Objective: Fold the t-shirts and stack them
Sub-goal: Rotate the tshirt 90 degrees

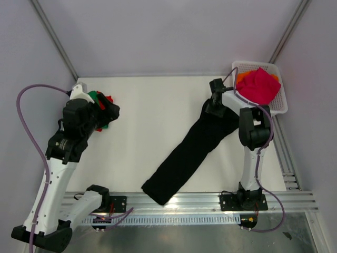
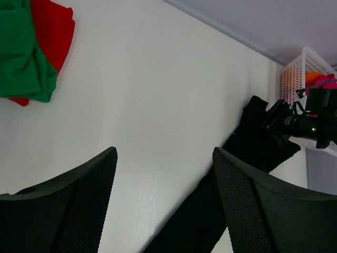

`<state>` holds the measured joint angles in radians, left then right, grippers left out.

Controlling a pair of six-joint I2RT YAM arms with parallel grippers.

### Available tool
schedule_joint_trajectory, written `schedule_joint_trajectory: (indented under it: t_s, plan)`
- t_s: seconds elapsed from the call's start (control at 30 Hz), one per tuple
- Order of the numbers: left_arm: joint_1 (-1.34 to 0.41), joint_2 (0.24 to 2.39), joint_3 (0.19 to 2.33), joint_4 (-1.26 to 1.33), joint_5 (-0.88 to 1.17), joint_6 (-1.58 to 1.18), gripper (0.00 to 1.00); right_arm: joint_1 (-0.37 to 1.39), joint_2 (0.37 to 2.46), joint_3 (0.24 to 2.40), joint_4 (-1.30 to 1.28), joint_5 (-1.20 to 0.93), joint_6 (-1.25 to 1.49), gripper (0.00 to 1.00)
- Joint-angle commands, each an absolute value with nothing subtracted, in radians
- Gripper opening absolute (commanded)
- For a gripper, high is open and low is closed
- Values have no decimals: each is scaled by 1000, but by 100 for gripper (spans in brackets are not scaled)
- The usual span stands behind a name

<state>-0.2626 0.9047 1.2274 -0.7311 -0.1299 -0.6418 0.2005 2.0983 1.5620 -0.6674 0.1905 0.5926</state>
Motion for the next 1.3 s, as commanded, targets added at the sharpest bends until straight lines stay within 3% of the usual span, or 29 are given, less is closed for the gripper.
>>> schedule_joint_trajectory:
  t_s: [0.0, 0.3, 0.87, 1.0, 1.27]
  plan:
    - [-264, 884, 1293, -755, -167, -618, 76, 207, 2137, 1621, -597, 20, 545, 50]
    - [-264, 887, 1322, -790, -164, -612, 76, 270, 2215, 1776, -552, -283, 428, 50]
    - [-264, 805, 1319, -885, -235, -614, 76, 500, 2430, 2227, -624, -433, 385, 51]
    - [-264, 776, 1305, -897, -250, -618, 77, 526, 2378, 2151, -573, -329, 414, 51]
    - [-264, 765, 1256, -877, -227, -652, 77, 534, 2036, 1814, -521, -5, 477, 50]
